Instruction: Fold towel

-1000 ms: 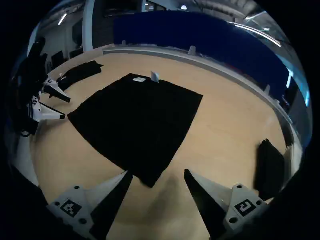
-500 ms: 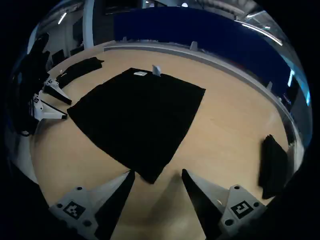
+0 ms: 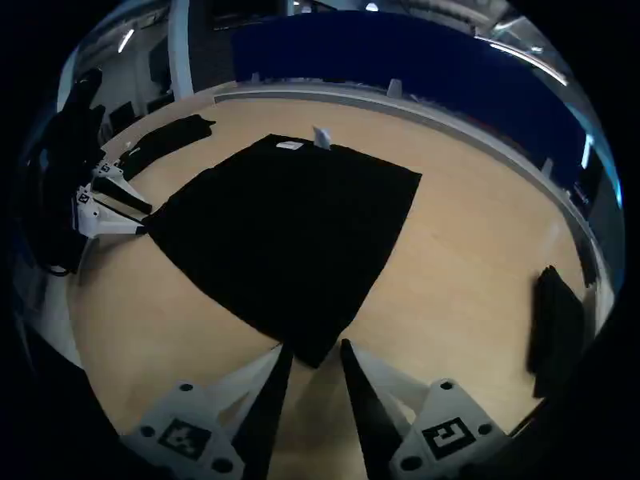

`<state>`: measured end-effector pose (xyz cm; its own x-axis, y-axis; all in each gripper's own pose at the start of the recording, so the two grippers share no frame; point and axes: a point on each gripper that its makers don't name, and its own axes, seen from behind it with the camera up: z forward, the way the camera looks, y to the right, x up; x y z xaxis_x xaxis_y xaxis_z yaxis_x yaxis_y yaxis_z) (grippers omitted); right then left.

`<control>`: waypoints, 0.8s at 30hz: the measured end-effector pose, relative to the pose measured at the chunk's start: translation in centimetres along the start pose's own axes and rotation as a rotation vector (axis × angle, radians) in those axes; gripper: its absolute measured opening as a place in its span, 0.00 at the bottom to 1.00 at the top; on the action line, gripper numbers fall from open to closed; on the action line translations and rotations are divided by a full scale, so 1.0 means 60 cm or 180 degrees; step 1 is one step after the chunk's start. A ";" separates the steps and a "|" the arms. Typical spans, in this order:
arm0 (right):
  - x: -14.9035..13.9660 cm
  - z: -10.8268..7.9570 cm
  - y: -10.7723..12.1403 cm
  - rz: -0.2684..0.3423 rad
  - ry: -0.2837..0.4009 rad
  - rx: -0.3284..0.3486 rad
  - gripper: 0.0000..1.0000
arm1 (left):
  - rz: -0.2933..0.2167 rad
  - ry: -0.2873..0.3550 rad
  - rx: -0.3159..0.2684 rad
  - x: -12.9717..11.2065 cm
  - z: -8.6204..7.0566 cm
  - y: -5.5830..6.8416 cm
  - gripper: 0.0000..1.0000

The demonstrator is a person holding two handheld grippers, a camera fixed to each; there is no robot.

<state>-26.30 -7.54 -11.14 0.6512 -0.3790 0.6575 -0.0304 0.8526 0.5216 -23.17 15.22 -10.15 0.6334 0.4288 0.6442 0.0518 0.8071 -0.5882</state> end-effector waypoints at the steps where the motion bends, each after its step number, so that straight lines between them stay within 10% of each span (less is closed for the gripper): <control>1: 0.000 0.000 0.000 0.0002 0.0001 -0.0002 0.35 | -0.0003 -0.0001 0.0028 0.000 0.001 -0.004 0.40; 8: 0.001 0.003 -0.004 -0.0001 -0.0010 -0.0006 0.22 | -0.0030 -0.0011 0.0152 0.000 0.001 -0.016 0.19; 24: 0.003 0.003 -0.005 -0.0024 -0.0047 -0.0019 0.19 | 0.0088 -0.0029 0.0161 0.002 0.001 -0.014 0.09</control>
<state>-26.30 -7.90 -11.10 0.6400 -0.3908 0.6616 -0.0209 0.8518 0.5234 -23.19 14.61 -9.56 0.6269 0.4547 0.6326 -0.0048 0.8142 -0.5805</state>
